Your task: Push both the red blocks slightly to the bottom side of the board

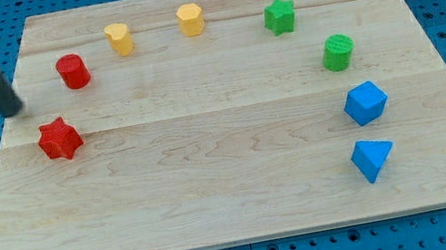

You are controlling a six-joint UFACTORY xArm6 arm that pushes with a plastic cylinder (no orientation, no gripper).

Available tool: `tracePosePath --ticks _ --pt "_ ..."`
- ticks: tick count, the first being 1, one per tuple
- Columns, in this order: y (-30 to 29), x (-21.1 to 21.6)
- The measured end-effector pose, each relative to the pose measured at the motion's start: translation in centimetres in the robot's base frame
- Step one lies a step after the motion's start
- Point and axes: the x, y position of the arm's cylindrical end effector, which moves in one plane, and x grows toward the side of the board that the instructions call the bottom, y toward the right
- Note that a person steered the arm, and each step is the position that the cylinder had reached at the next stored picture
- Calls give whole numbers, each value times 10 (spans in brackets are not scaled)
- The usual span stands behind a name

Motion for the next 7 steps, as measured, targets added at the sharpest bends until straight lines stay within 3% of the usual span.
tracePosePath --ticks 1,2,3,5,6,7 --pt "2 -47" --pt "43 -86" --pt "104 -83" --pt "114 -34" --pt "116 -44" --pt "171 -43"
